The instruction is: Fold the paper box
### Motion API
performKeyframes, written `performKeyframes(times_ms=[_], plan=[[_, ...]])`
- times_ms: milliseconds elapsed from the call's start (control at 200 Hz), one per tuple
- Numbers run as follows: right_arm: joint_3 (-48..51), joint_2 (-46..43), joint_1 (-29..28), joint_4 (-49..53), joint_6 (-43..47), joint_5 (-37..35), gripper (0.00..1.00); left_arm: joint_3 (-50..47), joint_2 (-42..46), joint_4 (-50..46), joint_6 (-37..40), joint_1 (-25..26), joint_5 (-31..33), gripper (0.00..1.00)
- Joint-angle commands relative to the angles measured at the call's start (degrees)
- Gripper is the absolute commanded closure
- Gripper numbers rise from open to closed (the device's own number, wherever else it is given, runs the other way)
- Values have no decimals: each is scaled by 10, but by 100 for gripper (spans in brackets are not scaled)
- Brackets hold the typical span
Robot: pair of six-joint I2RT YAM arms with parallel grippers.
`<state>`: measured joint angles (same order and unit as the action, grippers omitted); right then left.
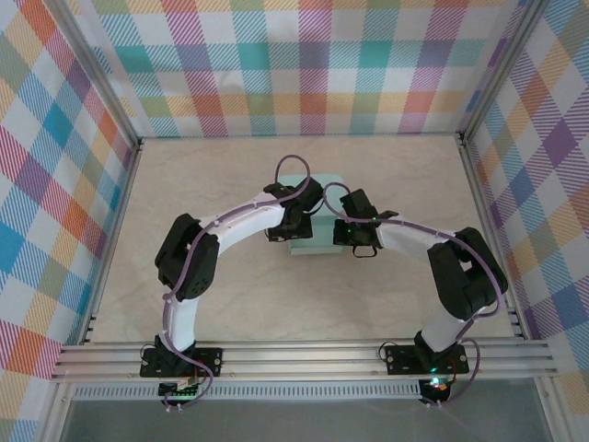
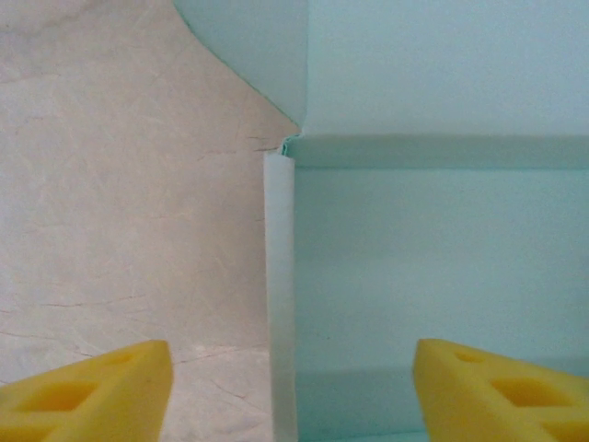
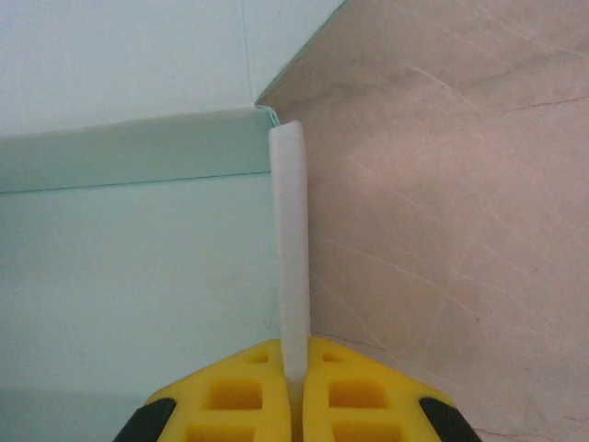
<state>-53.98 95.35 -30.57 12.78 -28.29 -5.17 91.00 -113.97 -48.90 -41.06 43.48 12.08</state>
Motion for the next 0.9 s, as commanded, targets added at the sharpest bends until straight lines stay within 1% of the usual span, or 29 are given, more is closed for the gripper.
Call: performKeyframes(times_ms=[0, 45, 120, 155, 245, 375, 440, 515, 715, 895], plan=[[-17, 10, -7, 10, 1, -21, 100, -24, 22, 15, -5, 6, 3, 27], [-21, 12, -9, 18, 2, -29, 99, -28, 26, 19, -6, 6, 6, 26], [-30, 14, -14, 32, 8, -44, 94, -33, 34, 23, -6, 4, 12, 24], [-33, 14, -16, 38, 11, -51, 90, -36, 37, 25, -5, 4, 14, 24], [-40, 12, -21, 46, 19, -64, 76, -49, 49, 36, -5, 0, 18, 23], [-45, 7, -24, 51, 20, -65, 68, -69, 64, 56, -4, -5, 16, 23], [-46, 6, -25, 52, 22, -65, 67, -74, 68, 61, -2, -8, 16, 23], [-47, 7, -25, 54, 27, -69, 63, -80, 74, 68, -1, -10, 16, 23], [-57, 11, -21, 53, 61, -72, 62, -104, 97, 92, 0, -17, 16, 23], [-74, 16, -3, 46, 100, 5, 63, -145, 132, 137, 7, -26, 15, 24]])
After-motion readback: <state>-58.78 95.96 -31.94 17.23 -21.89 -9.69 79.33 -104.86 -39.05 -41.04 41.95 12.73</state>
